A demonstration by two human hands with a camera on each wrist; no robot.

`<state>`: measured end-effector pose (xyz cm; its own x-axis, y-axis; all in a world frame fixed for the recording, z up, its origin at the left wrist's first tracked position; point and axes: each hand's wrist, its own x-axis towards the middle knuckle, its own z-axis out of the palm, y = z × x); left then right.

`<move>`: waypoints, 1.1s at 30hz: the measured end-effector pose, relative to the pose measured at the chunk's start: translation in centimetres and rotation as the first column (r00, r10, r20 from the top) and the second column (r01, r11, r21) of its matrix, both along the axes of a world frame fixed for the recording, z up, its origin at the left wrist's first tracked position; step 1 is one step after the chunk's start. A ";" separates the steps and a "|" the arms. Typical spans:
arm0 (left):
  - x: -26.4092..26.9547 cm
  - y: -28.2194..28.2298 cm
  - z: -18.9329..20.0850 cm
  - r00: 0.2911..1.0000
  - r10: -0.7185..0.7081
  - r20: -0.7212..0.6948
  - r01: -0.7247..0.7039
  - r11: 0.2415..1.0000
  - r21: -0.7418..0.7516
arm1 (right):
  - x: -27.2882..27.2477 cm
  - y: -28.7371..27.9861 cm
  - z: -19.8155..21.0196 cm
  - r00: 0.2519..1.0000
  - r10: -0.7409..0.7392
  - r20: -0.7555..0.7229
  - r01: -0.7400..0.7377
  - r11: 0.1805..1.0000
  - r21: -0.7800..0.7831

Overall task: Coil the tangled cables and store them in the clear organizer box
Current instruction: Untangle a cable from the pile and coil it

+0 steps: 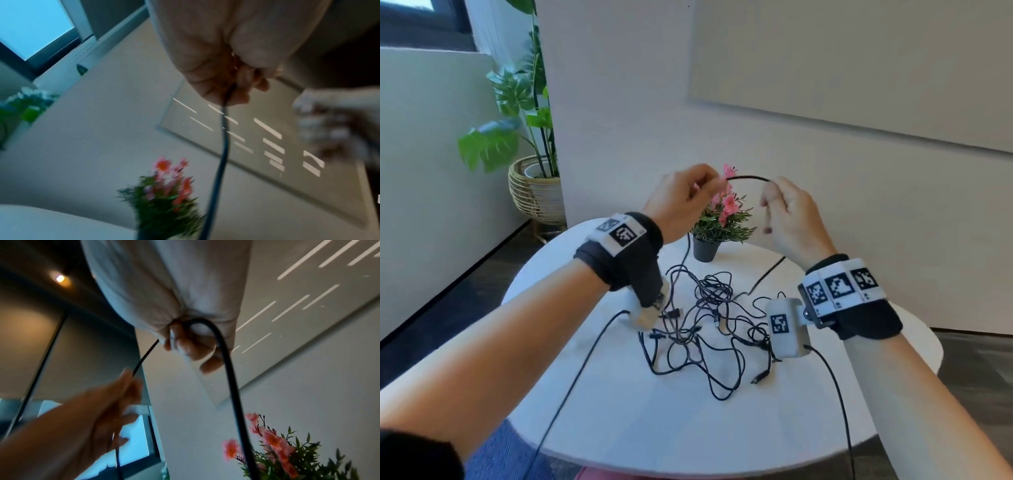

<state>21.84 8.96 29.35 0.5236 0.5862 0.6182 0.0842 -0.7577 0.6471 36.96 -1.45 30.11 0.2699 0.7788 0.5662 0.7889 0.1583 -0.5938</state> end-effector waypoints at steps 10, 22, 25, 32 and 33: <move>-7.5 2.6 -13.7 0.870 0.102 -0.482 -0.133 0.991 -0.030 | 9.3 -1.7 0.2 0.827 -0.459 -0.324 0.538 0.813 0.222; -7.8 -0.2 -12.5 0.997 0.078 0.010 -0.064 0.874 -0.482 | 4.6 -1.9 -8.4 0.768 -0.547 0.332 0.633 0.727 -0.267; -6.3 -2.4 -12.0 0.993 -0.023 0.118 0.080 0.854 -0.513 | -1.4 -0.9 -9.8 0.927 -0.112 0.357 0.184 0.967 -0.175; -6.4 -4.3 -11.6 0.938 -0.016 0.346 0.270 0.662 -0.700 | -5.8 2.2 -13.4 0.989 0.099 -0.113 -0.123 0.964 -0.235; -6.6 -4.2 -11.6 0.914 0.023 0.406 0.309 0.610 -0.730 | -5.9 2.2 -13.8 0.967 0.089 -0.238 -0.142 0.966 -0.215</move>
